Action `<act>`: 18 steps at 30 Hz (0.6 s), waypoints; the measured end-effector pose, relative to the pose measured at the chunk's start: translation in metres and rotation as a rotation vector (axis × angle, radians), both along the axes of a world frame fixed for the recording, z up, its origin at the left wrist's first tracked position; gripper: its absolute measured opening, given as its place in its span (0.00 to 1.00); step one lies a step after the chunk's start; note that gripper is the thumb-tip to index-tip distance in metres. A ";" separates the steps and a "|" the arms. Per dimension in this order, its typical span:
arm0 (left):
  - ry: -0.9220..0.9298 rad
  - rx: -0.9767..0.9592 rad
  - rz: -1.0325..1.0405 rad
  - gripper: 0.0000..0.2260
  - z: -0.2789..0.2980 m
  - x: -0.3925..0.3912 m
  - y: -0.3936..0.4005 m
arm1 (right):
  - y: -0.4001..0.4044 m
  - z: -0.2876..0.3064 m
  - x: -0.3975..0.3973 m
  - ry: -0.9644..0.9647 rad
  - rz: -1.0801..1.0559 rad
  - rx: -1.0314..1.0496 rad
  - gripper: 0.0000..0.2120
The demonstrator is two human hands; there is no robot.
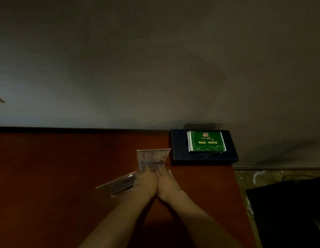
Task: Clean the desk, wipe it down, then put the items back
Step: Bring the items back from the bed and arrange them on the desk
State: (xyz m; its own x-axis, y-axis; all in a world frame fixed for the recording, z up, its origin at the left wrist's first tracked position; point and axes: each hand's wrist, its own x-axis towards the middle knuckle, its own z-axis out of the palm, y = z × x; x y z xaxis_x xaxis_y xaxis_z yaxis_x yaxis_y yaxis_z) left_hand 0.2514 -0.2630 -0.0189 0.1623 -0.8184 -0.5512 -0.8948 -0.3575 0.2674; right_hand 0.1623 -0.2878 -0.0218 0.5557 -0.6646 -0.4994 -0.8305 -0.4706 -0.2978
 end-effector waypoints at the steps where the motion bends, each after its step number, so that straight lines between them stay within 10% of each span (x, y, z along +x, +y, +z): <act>1: -0.017 0.023 -0.001 0.21 0.002 0.001 -0.008 | -0.006 -0.002 0.004 -0.017 -0.010 0.016 0.31; 18: -0.067 -0.050 -0.019 0.23 0.012 0.025 -0.059 | -0.061 0.004 0.032 0.081 -0.026 -0.033 0.32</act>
